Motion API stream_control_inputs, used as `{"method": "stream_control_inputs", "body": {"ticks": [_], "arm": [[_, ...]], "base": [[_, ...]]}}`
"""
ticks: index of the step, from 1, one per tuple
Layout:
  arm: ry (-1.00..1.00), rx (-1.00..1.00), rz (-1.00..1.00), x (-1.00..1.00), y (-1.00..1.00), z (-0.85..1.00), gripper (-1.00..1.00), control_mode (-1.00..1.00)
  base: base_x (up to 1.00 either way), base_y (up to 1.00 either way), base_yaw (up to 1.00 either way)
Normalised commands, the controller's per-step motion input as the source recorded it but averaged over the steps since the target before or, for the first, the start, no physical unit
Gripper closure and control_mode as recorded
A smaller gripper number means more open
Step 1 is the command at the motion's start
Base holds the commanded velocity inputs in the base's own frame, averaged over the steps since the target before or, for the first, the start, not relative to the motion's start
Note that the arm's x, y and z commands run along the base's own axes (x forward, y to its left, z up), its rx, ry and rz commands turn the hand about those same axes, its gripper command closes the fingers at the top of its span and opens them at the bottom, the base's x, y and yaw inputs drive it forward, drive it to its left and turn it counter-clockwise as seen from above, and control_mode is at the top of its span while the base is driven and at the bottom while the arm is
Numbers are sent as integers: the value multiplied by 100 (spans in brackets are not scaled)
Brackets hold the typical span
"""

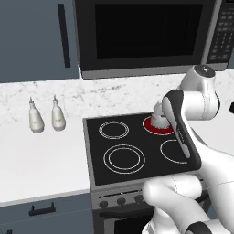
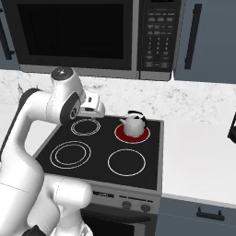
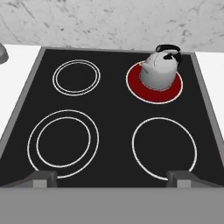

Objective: Turn off the rear right burner of the stove.

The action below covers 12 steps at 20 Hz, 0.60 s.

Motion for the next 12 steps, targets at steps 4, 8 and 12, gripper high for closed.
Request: {"method": "stream_control_inputs", "body": {"ticks": [4, 8, 12], "arm": [[0, 0, 0, 0, 0, 0, -100, -100], [0, 0, 0, 0, 0, 0, -100, -100], [0, 0, 0, 0, -3, 0, -100, 100]], "base": [[0, 0, 0], [0, 0, 0], [-1, -21, 0]]}}
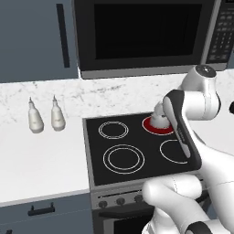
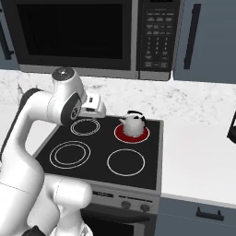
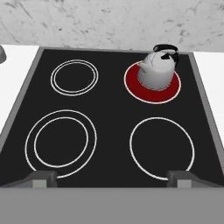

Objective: Turn off the rear right burner of the stove.

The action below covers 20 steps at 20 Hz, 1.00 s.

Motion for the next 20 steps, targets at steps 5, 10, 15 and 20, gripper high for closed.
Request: {"method": "stream_control_inputs", "body": {"ticks": [5, 10, 15, 20], "arm": [[0, 0, 0, 0, 0, 0, -100, 100], [0, 0, 0, 0, 0, 0, -100, 100], [0, 0, 0, 0, 0, 0, -100, 100], [0, 0, 0, 0, 0, 0, -100, 100]], "base": [[-1, -39, 0], [0, -37, 0], [0, -41, 0], [0, -39, 0]]}}
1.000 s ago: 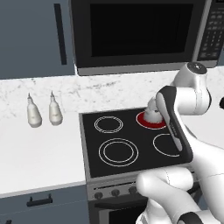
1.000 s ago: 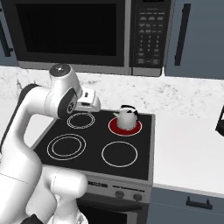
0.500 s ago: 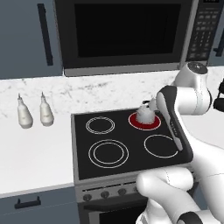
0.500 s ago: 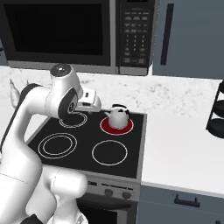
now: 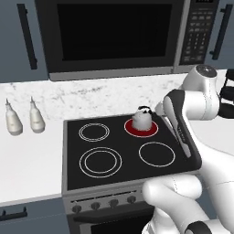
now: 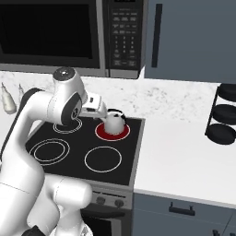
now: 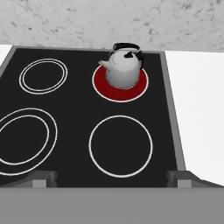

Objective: Turn off the rear right burner of the stove.

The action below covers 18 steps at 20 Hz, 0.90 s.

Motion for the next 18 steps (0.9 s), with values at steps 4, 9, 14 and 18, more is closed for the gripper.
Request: {"method": "stream_control_inputs", "body": {"ticks": [4, 9, 14, 18], "arm": [[0, 0, 0, 0, 0, 0, -100, 100], [0, 0, 0, 0, 0, 0, -100, 100], [0, 0, 0, 0, 0, 0, -100, -100], [0, 0, 1, -2, 6, 0, -100, -100]], "base": [[0, -33, 0], [0, -30, 0], [0, 0, 0], [0, 0, 0]]}}
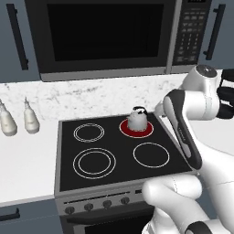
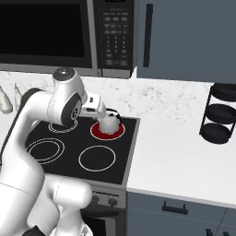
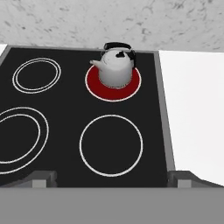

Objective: Turn off the rear right burner of the stove.

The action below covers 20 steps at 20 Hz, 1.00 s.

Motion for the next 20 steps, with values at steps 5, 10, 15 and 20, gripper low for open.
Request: {"method": "stream_control_inputs", "body": {"ticks": [5, 10, 15, 20], "arm": [[1, -3, 12, -23, 47, -6, -100, -100], [5, -19, 30, -38, 100, -47, -100, -100], [5, -30, 38, -45, 100, -72, -100, -100], [0, -46, 38, -56, 100, -89, -100, -100]], "base": [[0, 0, 0], [0, 0, 0], [0, 0, 0], [0, 0, 0]]}}
